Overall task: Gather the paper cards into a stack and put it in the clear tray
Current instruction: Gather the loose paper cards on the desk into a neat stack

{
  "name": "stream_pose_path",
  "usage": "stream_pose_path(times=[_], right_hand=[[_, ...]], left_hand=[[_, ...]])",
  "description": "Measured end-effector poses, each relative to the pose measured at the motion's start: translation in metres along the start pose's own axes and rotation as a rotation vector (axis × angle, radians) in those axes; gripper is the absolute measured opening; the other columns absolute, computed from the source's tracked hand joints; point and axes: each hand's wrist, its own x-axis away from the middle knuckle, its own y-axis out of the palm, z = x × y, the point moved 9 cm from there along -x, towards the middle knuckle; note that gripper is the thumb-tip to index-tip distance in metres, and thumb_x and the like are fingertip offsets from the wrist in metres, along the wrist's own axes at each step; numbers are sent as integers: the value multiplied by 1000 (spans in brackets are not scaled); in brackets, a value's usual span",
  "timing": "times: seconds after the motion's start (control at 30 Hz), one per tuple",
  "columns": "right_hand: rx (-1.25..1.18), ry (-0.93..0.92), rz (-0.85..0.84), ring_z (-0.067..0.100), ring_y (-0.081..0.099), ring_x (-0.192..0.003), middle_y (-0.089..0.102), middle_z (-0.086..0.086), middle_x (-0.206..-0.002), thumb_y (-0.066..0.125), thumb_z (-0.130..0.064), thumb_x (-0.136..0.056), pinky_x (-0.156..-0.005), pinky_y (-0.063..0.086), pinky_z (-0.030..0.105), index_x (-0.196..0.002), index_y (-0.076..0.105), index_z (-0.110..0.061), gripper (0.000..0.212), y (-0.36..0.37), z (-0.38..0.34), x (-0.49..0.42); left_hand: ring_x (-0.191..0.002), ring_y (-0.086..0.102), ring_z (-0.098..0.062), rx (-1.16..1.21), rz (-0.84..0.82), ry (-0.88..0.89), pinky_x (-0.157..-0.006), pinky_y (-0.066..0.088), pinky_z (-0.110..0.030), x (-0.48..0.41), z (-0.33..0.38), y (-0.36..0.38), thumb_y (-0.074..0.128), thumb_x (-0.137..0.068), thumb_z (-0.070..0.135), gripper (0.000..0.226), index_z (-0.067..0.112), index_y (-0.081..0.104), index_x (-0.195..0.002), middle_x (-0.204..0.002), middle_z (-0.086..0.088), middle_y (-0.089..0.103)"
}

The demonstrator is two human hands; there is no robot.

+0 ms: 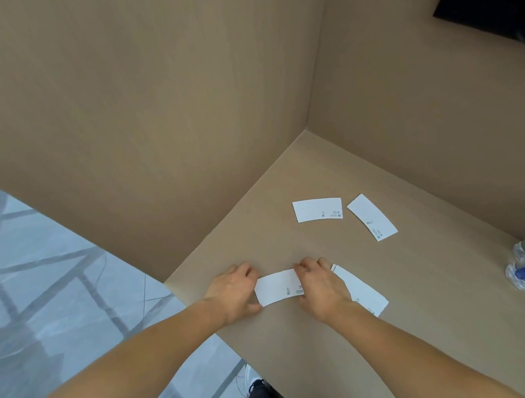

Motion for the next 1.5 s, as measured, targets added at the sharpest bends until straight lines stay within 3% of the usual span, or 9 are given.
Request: stream_pose_path(times=[0.13, 0.3, 0.8, 1.07, 1.5], right_hand=[[21, 6, 9, 29, 34, -125, 41, 1, -140, 55, -4, -83, -75, 51, 35, -141, 39, -13, 61, 3, 3, -4], [29, -1, 12, 29, 35, -123, 42, 2, -137, 55, -1, -82, -69, 46, 34, -135, 43, -11, 56, 6, 2, -8], [-13, 43, 69, 27, 38, -119, 45, 3, -128, 56, -9, -85, -76, 48, 35, -125, 52, -10, 40, -15, 7, 15], [-60, 138, 130, 27, 38, -122, 44, 4, -133, 56, -16, -89, -90, 45, 36, -128, 49, -10, 40, -34, 39, 47], [-106, 326, 159, 26, 38, -123, 44, 4, -132, 59, -23, -91, -92, 46, 36, -127, 50, -11, 39, -40, 101, 100]], left_hand=[[-114, 47, -24, 25, 12, -15, -93, 46, -37, -1, 1, 4, 64, -86, 49, 57, 14, 48, -129, -127, -4, 45], [-112, 48, -23, 45, 18, -29, -92, 48, -37, -4, -1, 4, 63, -86, 43, 50, 15, 50, -125, -125, -4, 45], [-107, 50, -22, -18, 27, 17, -86, 49, -37, -8, 11, -21, 61, -82, 37, 41, 16, 52, -116, -117, -3, 44], [-104, 51, -23, -82, 61, 143, -78, 47, -35, -24, 54, -45, 61, -81, 36, 39, 15, 53, -112, -113, -3, 45], [-101, 52, -24, -153, 90, 358, -76, 46, -35, -48, 137, -54, 61, -81, 34, 41, 15, 52, -116, -116, -3, 45]])
